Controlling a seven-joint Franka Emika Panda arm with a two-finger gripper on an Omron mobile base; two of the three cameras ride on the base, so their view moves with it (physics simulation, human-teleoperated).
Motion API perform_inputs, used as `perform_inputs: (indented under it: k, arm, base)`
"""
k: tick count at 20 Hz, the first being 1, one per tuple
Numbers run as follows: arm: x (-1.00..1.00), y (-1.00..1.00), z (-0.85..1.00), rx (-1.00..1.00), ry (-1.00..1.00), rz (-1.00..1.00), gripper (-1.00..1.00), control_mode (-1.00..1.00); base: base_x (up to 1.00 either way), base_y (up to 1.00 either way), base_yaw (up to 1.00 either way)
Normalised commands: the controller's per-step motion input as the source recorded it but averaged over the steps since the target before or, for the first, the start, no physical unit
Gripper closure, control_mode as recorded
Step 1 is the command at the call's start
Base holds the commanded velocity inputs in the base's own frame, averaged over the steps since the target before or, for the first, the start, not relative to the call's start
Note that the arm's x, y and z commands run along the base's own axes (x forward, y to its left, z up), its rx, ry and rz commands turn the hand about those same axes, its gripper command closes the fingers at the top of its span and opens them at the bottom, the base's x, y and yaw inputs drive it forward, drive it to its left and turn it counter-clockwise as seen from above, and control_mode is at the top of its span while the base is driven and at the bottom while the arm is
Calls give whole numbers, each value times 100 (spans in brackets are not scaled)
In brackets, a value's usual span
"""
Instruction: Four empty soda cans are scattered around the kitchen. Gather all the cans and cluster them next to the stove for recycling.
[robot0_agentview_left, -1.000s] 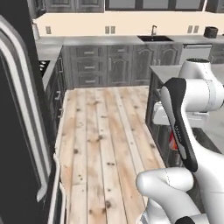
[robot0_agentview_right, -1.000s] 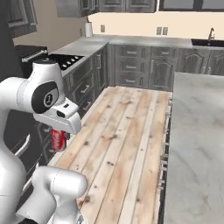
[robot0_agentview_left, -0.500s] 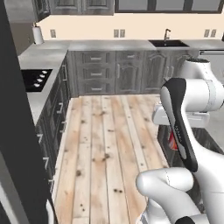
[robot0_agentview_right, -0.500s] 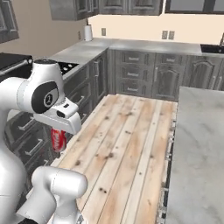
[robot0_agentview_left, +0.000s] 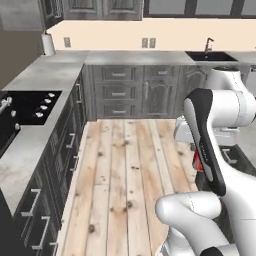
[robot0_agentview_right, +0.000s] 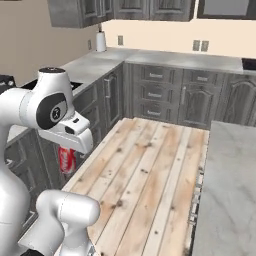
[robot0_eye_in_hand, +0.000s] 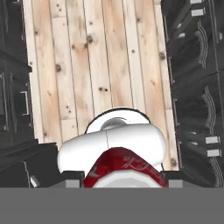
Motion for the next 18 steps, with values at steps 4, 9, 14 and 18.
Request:
perform_inputs:
  k: [4,9,14,18]
  arm:
    - [0,0,0,0,0,0,100,100]
    - [0,0,0,0,0,0,100,100]
    - [0,0,0,0,0,0,100,100]
    - [0,0,0,0,0,0,100,100]
  base:
    - [79,-34,21]
    - [54,-43,23]
    - [47,-62,24]
    - [41,-71,30]
